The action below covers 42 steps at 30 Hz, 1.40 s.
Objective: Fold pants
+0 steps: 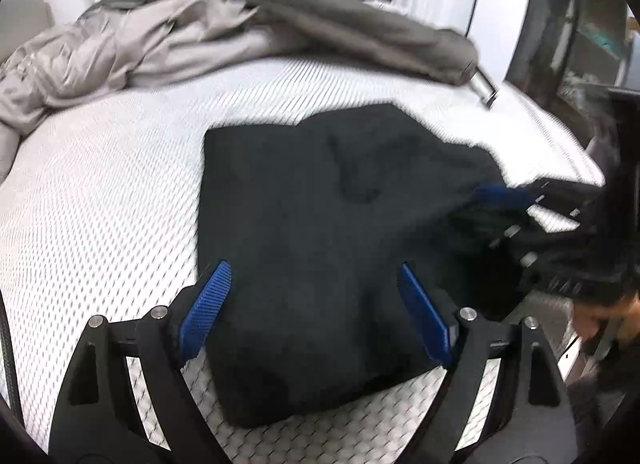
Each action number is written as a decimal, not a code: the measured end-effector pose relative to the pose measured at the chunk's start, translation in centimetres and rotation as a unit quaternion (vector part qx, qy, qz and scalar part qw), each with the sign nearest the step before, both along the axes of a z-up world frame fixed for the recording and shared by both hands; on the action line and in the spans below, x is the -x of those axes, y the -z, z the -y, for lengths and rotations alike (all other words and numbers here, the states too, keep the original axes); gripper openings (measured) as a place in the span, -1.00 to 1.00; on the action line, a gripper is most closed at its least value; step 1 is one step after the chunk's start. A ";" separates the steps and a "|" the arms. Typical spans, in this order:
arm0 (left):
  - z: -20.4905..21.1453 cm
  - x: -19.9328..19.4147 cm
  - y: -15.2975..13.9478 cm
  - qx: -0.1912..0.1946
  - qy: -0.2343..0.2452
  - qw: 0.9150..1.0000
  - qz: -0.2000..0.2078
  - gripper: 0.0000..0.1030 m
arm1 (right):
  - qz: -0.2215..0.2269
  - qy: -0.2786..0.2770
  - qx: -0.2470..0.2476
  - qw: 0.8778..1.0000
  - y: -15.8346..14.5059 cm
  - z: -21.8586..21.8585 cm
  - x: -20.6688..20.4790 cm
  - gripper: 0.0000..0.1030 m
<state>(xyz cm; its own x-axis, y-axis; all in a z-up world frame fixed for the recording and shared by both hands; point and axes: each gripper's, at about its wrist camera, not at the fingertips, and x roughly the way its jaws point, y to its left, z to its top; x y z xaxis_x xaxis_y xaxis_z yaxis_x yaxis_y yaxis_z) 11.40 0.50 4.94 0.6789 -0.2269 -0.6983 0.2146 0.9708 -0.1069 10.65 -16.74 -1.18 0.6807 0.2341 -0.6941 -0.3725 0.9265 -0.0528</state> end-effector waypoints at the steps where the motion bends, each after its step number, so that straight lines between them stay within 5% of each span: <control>1: 0.3 -0.4 0.1 -0.001 0.000 1.000 0.000 0.63 | -0.003 0.001 -0.009 1.000 -0.1 0.0 -0.1 -0.01; 5: 1.6 -2.3 2.8 -0.026 -0.001 0.998 -0.049 0.63 | -0.037 0.003 -0.012 0.999 1.5 -0.4 -1.8 0.00; 7: 2.2 -1.9 3.1 -0.067 0.022 0.997 -0.036 0.67 | -0.037 -0.002 0.034 0.999 2.8 -0.8 -2.2 -0.01; 10: 0.6 -1.1 2.7 -0.055 0.021 0.997 -0.045 0.67 | -0.017 0.011 0.094 0.995 2.8 0.0 -1.1 0.00; 14: -1.7 1.0 1.6 -0.019 -0.016 0.999 -0.034 0.65 | -0.006 0.027 0.079 0.997 1.7 2.6 0.5 0.00; 17: -0.9 2.5 -0.1 0.002 0.011 1.000 0.008 0.64 | 0.001 0.022 0.037 0.999 0.7 2.7 1.7 0.01; 21: 3.5 2.0 1.3 -0.039 0.075 0.996 -0.005 0.65 | -0.019 -0.029 0.002 0.999 1.0 0.0 2.6 0.07; 25: 4.9 1.5 3.9 -0.093 0.089 0.991 -0.022 0.68 | -0.037 -0.047 0.070 0.996 3.9 -2.2 1.7 0.11; 28: 4.0 2.0 3.5 -0.086 0.085 0.992 -0.027 0.68 | -0.001 -0.034 0.146 0.989 3.7 -1.5 3.0 0.27; 31: 3.4 3.0 3.1 -0.085 0.075 0.993 -0.027 0.68 | 0.006 0.002 0.148 0.989 2.8 1.3 3.3 0.27; 37: 3.4 3.7 0.2 -0.021 0.068 0.997 -0.001 0.68 | 0.013 -0.004 0.012 1.000 -0.2 3.2 3.7 0.27; 42: 4.9 0.8 2.3 -0.040 0.044 0.997 -0.040 0.65 | -0.001 -0.027 -0.020 0.999 0.7 0.1 3.5 0.23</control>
<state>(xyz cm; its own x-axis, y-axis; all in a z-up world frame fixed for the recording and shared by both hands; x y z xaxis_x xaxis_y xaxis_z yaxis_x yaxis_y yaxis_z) 10.61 -4.43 2.61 0.6001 -0.2251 -0.7676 0.2938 0.9545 -0.0502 7.20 -16.85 -1.86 0.6644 0.2984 -0.6853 -0.4219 0.9065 -0.0143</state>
